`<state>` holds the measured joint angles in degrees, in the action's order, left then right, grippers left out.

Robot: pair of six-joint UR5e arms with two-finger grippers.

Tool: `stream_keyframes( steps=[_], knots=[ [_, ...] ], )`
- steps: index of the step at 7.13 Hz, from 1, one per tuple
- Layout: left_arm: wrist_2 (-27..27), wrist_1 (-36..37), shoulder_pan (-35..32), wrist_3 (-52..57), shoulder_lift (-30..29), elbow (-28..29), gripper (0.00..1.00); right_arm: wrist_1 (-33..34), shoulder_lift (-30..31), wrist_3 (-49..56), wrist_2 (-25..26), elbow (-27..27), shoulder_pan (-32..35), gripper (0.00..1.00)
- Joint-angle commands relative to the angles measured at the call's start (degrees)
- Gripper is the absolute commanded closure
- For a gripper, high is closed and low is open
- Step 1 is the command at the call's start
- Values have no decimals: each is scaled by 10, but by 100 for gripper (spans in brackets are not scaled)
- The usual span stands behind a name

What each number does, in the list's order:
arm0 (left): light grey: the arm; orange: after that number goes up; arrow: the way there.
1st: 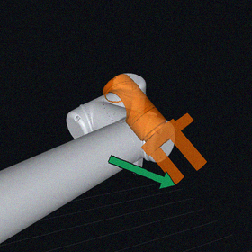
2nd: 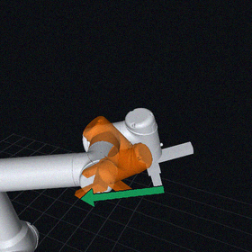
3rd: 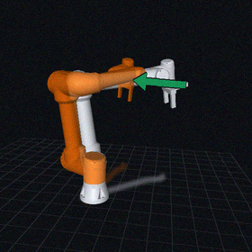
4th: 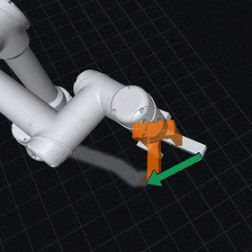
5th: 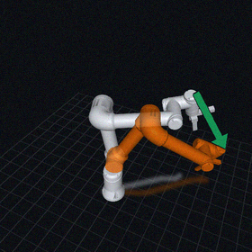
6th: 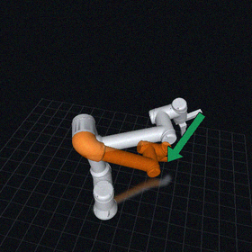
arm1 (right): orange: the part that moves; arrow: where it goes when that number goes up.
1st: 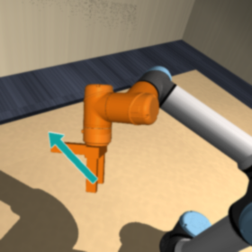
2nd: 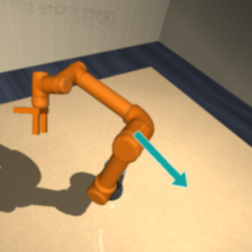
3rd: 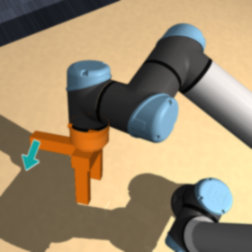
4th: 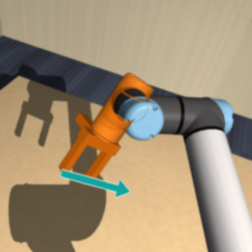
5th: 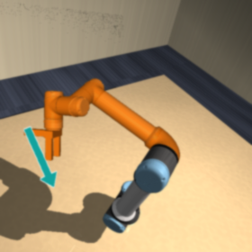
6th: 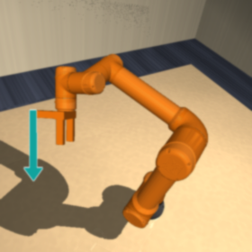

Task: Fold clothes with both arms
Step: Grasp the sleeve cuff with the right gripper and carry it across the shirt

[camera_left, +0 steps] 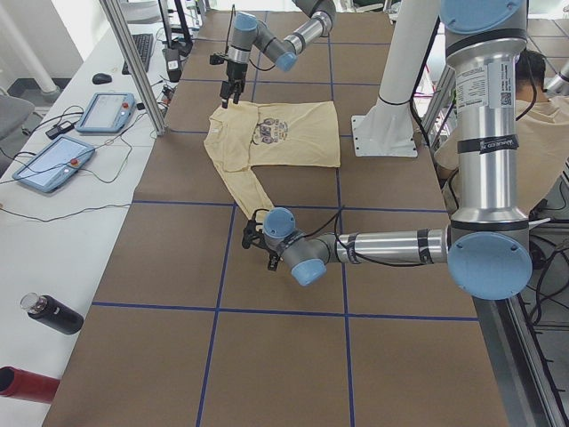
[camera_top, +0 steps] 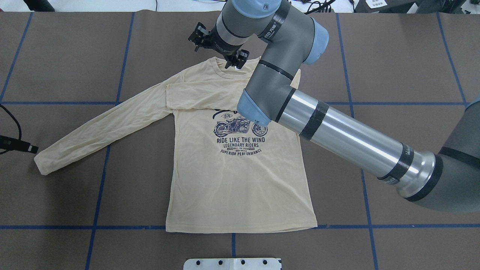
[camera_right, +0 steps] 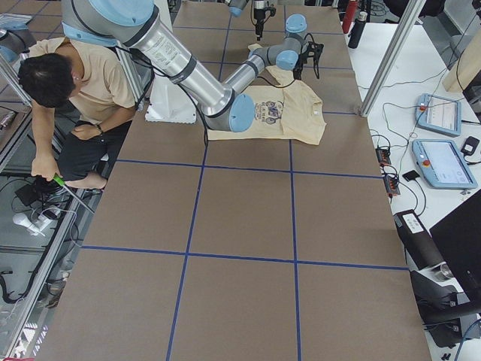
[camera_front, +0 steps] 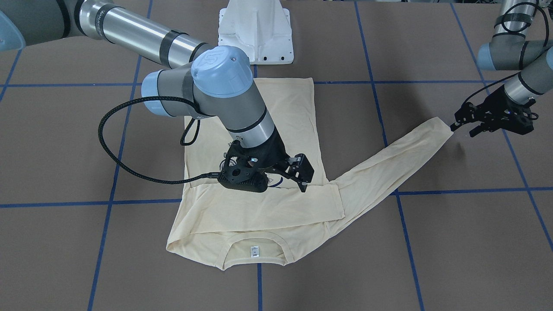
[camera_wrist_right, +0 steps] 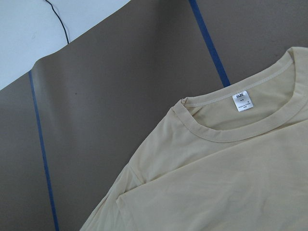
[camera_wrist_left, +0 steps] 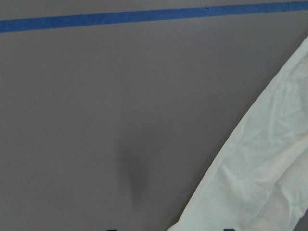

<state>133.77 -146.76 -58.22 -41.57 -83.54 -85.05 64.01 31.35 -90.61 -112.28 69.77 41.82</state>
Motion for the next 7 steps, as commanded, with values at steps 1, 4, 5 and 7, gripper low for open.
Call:
stream_keyframes(
  steps=[1,4,5,7],
  knots=[
    [0,-1,14,-1,-1,5,51,-4,8,0,-1,4,2,1],
    [1,-1,25,-1,-4,8,52,-6,13,0,-2,6,2,0],
    [0,0,26,0,-6,11,52,-6,18,0,-2,11,1,0],
    [0,-1,26,0,-9,18,53,-6,18,0,-2,11,1,0]
  ],
)
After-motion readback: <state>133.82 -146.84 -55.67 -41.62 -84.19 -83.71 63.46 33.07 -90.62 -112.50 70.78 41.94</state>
